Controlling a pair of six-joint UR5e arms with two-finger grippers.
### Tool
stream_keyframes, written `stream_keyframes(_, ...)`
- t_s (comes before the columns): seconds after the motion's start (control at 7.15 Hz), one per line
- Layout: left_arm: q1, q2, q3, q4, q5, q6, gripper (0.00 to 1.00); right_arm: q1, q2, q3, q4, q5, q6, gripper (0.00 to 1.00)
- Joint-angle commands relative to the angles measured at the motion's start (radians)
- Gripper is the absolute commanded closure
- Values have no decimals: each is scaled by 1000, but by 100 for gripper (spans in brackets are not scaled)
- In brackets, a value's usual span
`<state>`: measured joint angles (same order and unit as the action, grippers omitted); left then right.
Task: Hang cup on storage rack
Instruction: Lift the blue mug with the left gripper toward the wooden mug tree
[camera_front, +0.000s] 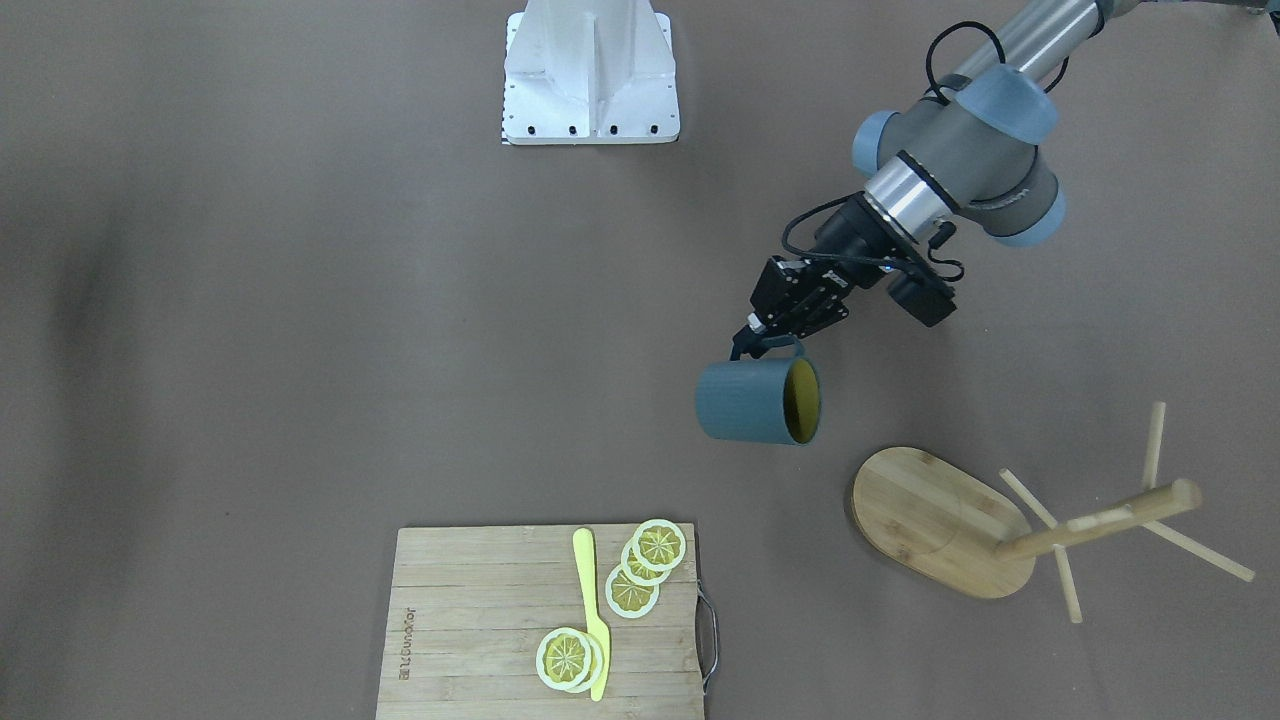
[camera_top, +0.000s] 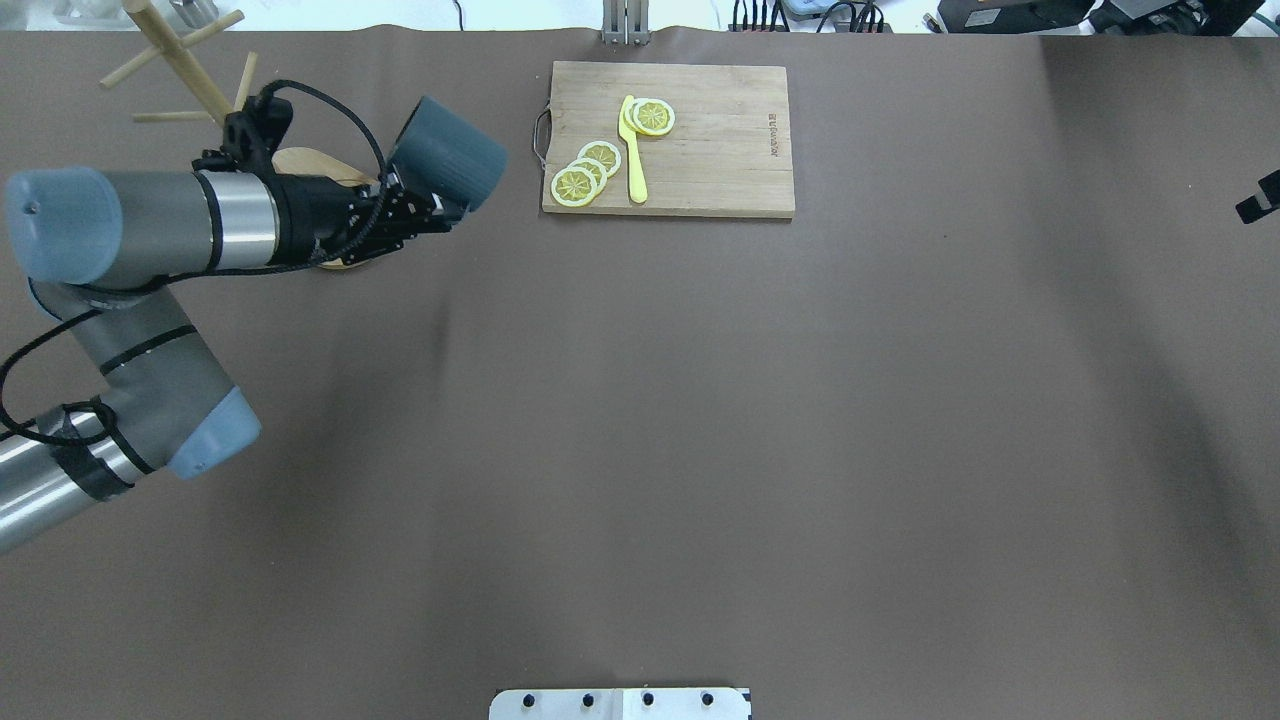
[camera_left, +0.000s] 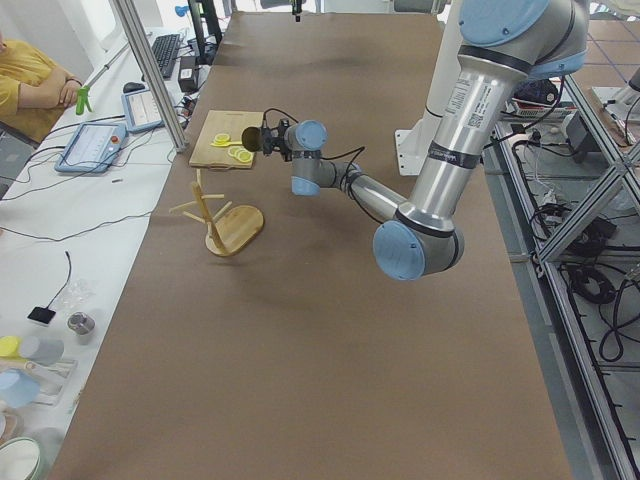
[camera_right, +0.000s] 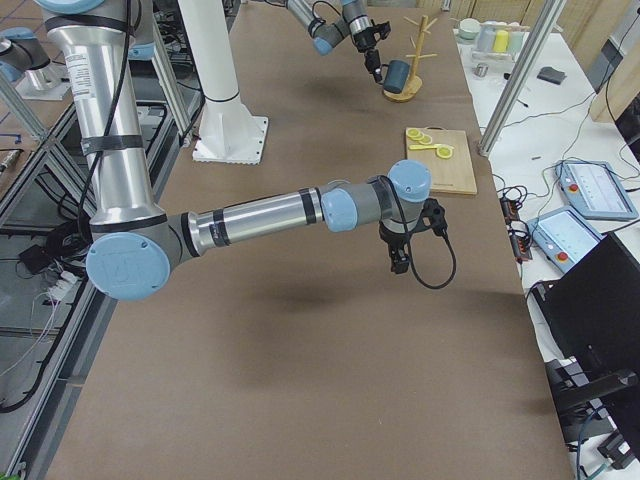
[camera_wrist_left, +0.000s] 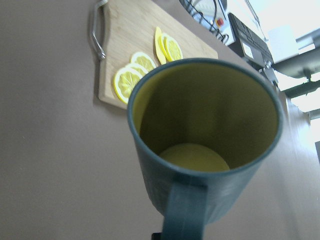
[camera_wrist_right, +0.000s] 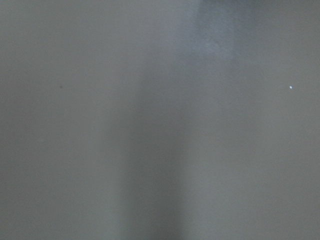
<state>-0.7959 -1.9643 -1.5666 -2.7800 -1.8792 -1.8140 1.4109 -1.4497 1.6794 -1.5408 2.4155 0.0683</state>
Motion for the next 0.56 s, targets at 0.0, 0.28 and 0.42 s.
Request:
stream_keyframes(0.0, -126, -5, 3, 2, 0, -328, 100, 13, -14, -39, 1, -10, 7, 0)
stream_keyframes(0.28, -132, -18, 10, -9, 114, -575, 100, 13, -9, -79, 5, -10, 13, 0)
stream_keyframes(0.42, -132, -31, 17, -10, 180, -716, 100, 13, -6, -96, 5, -10, 18, 0)
